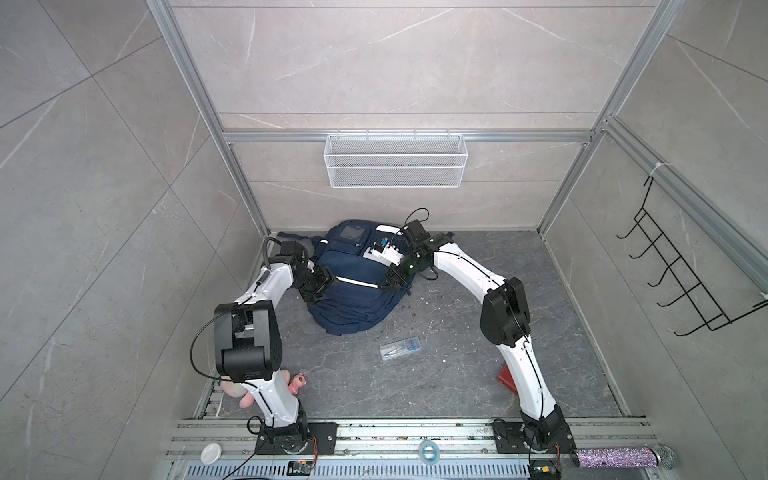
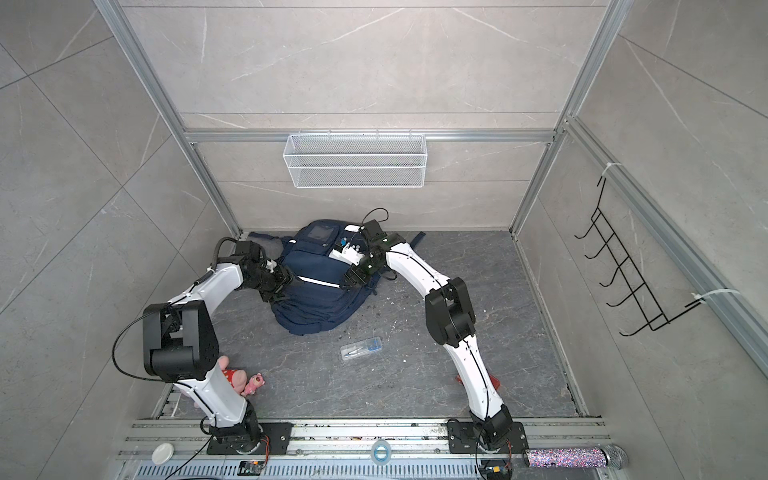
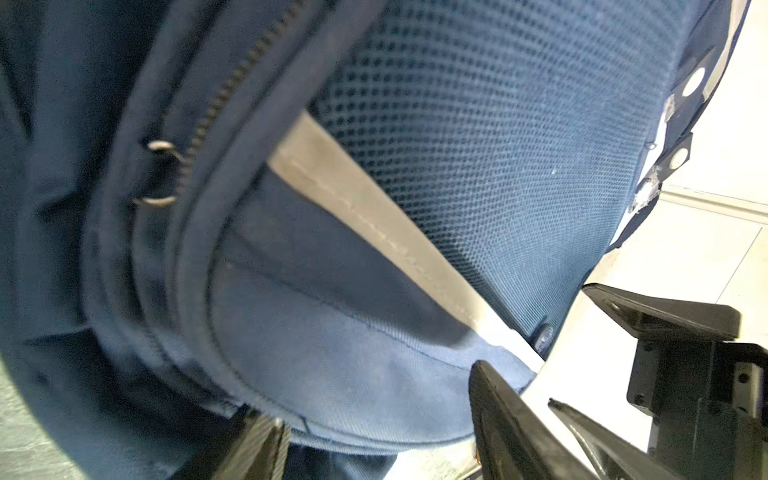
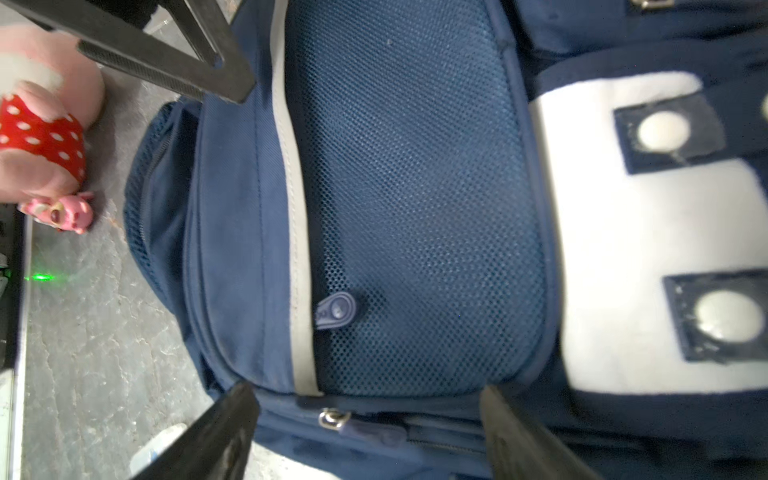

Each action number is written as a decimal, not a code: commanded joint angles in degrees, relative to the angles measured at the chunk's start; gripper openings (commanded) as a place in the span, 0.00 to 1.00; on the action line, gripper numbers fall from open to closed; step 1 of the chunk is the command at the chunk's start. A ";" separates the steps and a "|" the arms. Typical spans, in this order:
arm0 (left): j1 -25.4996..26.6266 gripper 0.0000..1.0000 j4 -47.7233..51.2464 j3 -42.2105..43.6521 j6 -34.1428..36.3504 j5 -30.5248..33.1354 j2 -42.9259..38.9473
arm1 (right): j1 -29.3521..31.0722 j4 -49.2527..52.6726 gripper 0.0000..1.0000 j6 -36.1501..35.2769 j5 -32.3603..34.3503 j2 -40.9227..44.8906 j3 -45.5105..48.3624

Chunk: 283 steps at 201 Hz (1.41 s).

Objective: Pack the student bag

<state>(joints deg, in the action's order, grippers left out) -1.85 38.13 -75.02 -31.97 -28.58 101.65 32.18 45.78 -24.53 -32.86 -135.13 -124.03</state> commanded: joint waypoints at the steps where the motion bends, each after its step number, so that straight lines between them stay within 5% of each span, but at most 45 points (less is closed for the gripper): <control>1: 0.26 0.69 1.95 -1.68 1.99 -0.43 1.38 | -1.71 -3.50 0.94 5.10 -5.64 4.08 7.52; 26: 0.31 0.69 2.90 -2.43 3.14 -0.07 2.05 | -2.44 -9.14 0.98 6.32 -5.58 8.69 14.93; 80: 0.29 0.69 2.77 -3.70 2.50 -0.77 3.42 | -2.30 -0.71 0.94 0.08 -0.56 3.80 7.91; 130: 0.26 0.69 2.84 -4.18 1.71 -1.15 4.03 | -1.48 3.39 0.67 -0.71 -1.12 -0.75 -0.62; 215: 0.27 0.69 3.77 -5.40 2.07 -1.13 4.24 | -0.83 2.61 0.66 -1.94 -1.49 2.14 5.76; 283: 0.26 0.69 3.97 -5.23 1.99 -1.48 3.87 | 0.50 3.75 0.59 -1.18 -1.41 -0.92 1.29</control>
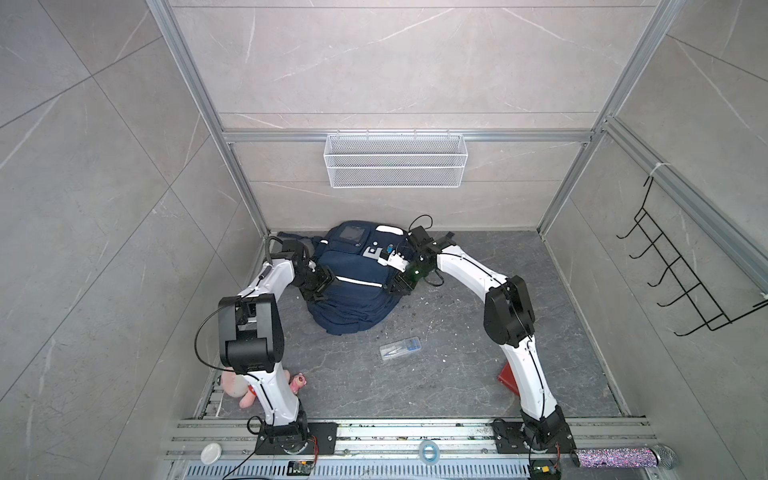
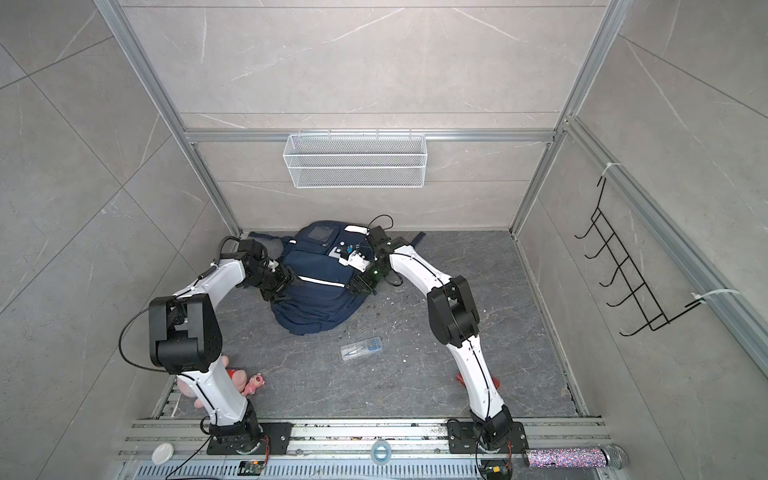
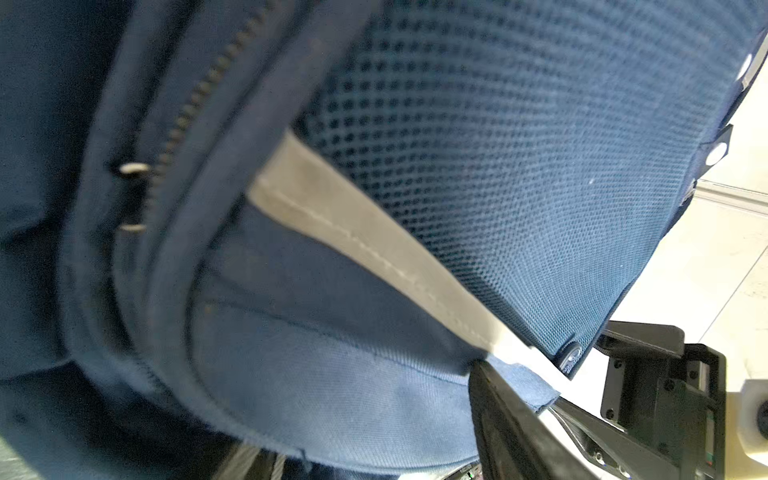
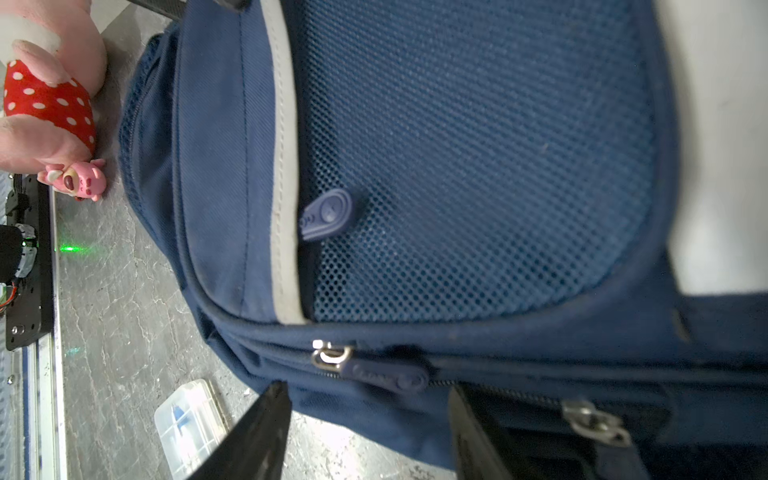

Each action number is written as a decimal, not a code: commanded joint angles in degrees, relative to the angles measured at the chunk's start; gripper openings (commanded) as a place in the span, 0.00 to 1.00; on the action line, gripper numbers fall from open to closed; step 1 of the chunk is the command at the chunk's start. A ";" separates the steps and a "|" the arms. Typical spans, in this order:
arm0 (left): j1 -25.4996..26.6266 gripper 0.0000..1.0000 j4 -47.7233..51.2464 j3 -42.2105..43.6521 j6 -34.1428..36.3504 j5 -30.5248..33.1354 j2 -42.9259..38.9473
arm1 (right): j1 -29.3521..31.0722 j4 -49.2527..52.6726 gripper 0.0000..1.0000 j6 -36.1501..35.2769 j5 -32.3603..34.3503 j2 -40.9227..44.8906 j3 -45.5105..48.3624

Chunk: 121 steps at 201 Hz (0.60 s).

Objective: Pack the student bag

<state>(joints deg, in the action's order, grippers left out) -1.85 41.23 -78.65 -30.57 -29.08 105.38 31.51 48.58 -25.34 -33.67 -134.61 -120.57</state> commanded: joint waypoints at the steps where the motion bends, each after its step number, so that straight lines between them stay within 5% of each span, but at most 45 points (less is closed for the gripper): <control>1: 0.22 0.69 0.87 -1.55 0.55 -0.98 0.11 | 1.23 0.93 0.59 -0.34 -0.65 -1.49 -2.19; 69: 0.28 0.69 0.41 -0.62 0.09 -1.59 -0.52 | 2.94 1.31 0.55 -0.49 1.13 -2.50 -2.78; 121: 0.26 0.69 0.34 -0.39 0.05 -1.58 -0.89 | 3.32 0.71 0.38 -1.20 4.69 -1.48 0.18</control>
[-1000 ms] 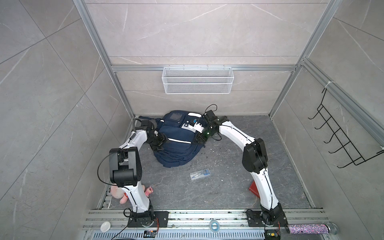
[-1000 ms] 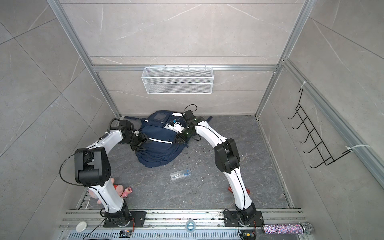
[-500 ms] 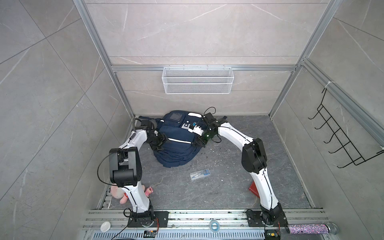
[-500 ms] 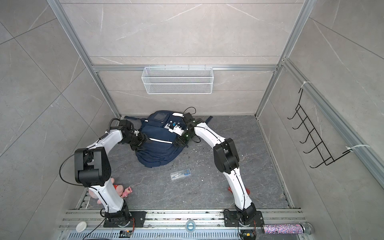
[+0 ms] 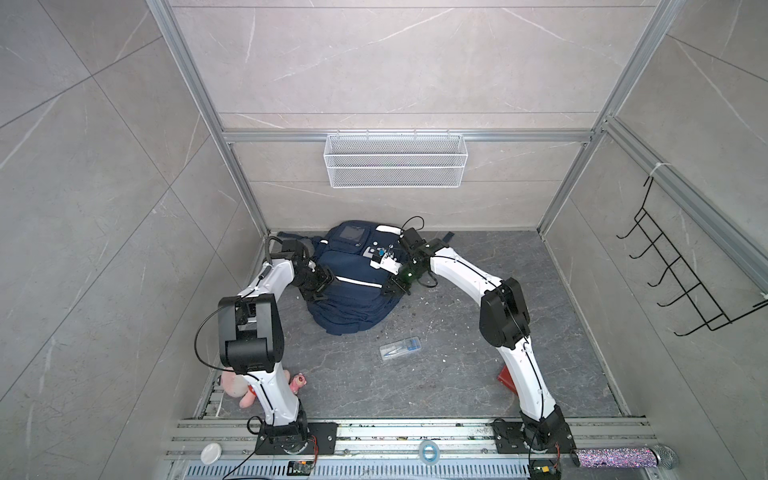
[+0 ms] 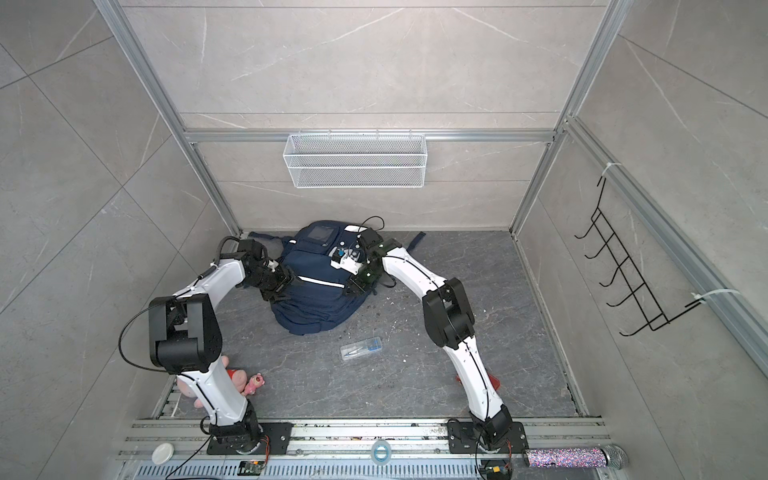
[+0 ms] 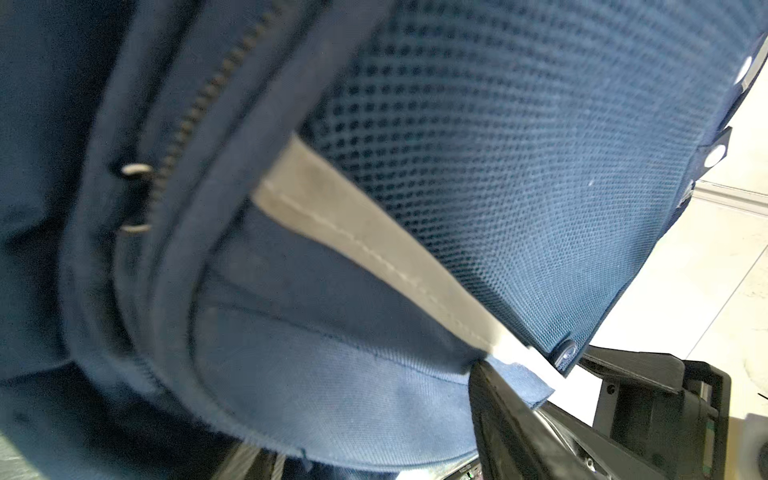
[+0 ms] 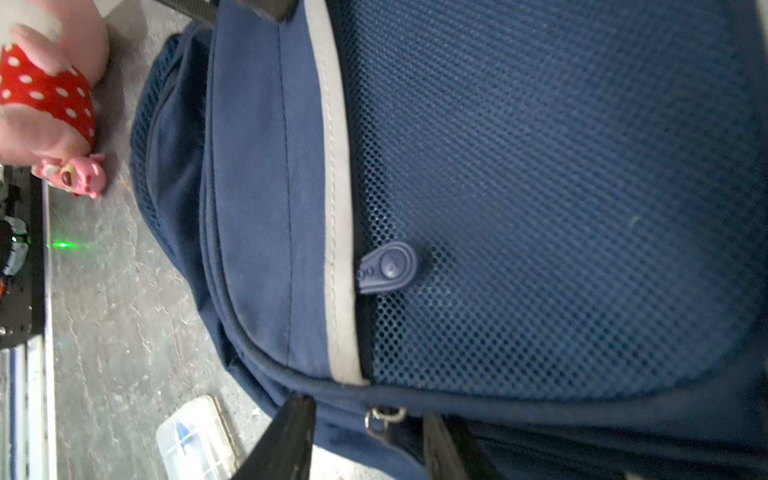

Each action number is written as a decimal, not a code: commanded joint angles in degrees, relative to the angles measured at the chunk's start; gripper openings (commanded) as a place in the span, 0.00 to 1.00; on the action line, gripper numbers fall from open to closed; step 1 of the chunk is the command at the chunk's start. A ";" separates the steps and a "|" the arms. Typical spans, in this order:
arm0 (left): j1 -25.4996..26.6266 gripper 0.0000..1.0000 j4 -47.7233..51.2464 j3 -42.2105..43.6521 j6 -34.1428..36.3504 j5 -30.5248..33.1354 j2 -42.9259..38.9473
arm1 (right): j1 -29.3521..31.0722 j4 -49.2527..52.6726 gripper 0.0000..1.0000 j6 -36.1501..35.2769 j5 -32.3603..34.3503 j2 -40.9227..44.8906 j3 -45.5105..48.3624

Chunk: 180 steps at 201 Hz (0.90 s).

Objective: Pack the student bag

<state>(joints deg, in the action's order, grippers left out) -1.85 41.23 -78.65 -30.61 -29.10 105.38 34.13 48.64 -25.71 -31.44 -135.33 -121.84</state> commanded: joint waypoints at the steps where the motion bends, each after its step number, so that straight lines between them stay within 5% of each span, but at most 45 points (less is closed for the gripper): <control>1: 0.26 0.69 0.38 -0.42 0.06 -1.57 -0.89 | 0.69 0.66 0.38 -0.83 2.54 -0.74 1.48; 71: 0.26 0.69 -1.57 1.28 -0.56 -2.35 -1.47 | 0.67 -1.69 0.00 -1.01 8.12 3.09 5.81; 110: 2.35 0.66 -3.05 4.37 -0.52 -2.86 -4.13 | 0.51 -4.48 0.00 1.94 9.00 6.20 9.50; 149: 11.17 0.66 2.00 9.61 6.28 8.00 -16.57 | -2.83 -9.49 0.00 10.86 9.70 9.56 14.08; 180: 11.67 0.64 -0.80 11.87 8.85 8.11 -24.60 | -5.81 -10.00 0.00 14.30 9.87 10.39 16.00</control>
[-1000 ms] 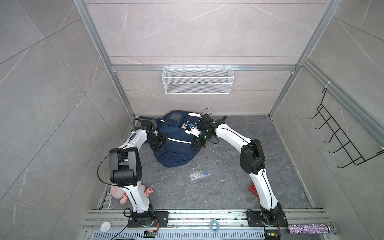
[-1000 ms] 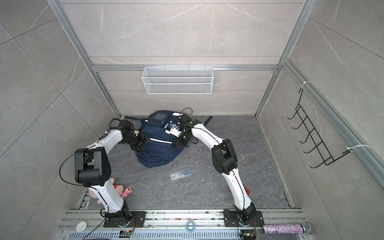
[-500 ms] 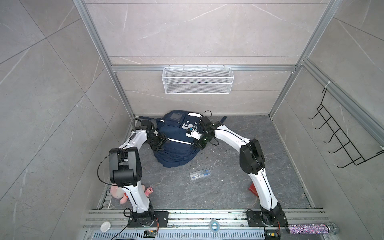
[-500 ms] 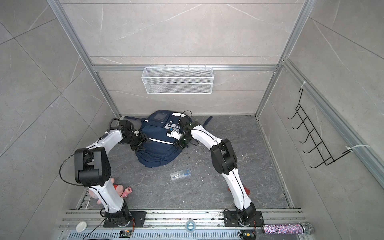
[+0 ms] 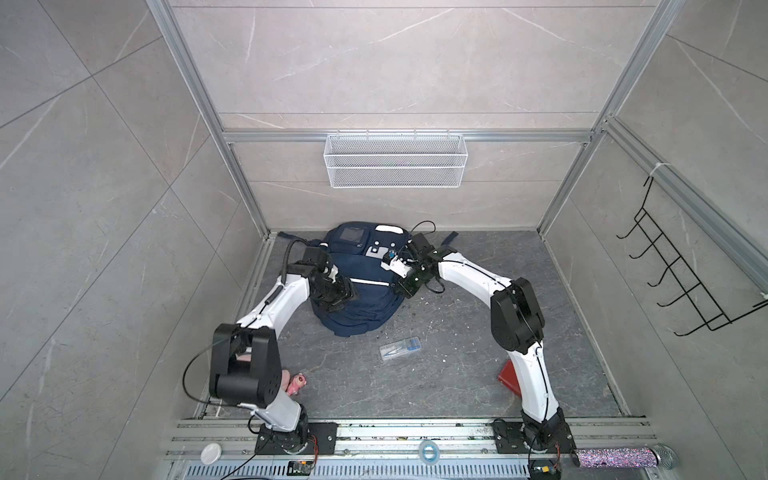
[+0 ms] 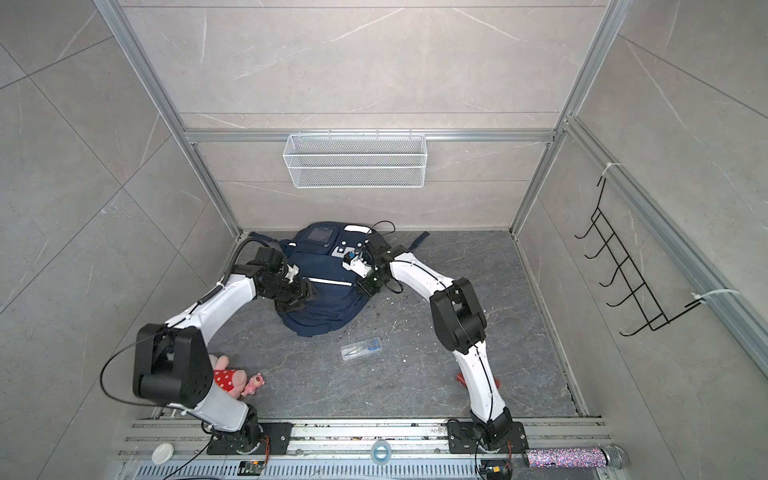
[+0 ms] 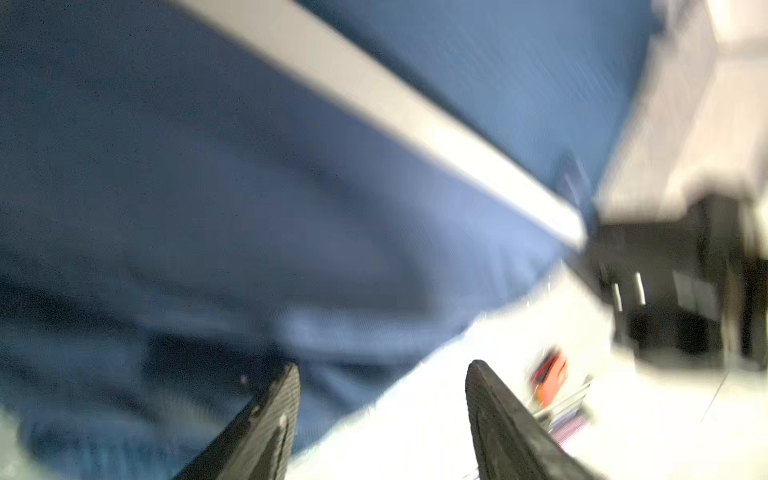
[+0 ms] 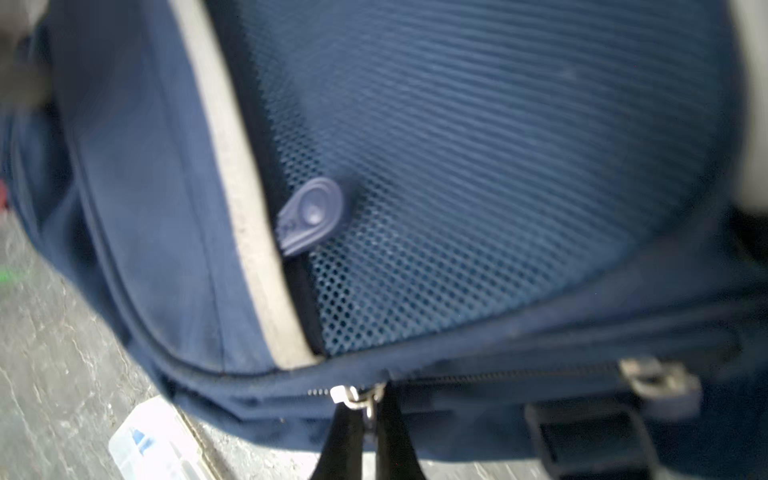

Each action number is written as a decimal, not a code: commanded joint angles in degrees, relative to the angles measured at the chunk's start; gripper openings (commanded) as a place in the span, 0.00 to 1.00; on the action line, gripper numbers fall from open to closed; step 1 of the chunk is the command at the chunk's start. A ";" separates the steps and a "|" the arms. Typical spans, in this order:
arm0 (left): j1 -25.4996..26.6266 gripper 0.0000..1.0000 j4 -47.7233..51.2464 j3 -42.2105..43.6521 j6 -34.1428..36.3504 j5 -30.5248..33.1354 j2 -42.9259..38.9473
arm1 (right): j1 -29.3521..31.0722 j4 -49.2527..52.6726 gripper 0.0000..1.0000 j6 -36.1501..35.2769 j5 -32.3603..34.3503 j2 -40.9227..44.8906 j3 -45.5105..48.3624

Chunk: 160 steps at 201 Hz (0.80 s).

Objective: Pack the student bag

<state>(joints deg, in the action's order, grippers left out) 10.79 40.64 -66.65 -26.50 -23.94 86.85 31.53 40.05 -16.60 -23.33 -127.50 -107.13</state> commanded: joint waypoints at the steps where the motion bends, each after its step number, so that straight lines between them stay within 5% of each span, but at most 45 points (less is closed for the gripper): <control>1: -0.96 0.64 -0.21 -0.31 4.94 2.94 -6.16 | -3.26 -1.31 0.00 5.27 1.78 2.59 1.39; 84: 0.65 0.64 -8.61 -20.08 9.96 -6.41 15.39 | -7.27 4.28 0.00 8.61 4.55 3.35 2.35; 160: 6.96 0.65 -3.64 -28.85 24.10 -5.14 27.02 | -7.87 7.82 0.00 7.58 6.45 3.46 2.23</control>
<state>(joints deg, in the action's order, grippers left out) 16.16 33.52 -92.90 -10.24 -27.44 112.22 24.14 42.87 -9.37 -18.85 -125.99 -105.58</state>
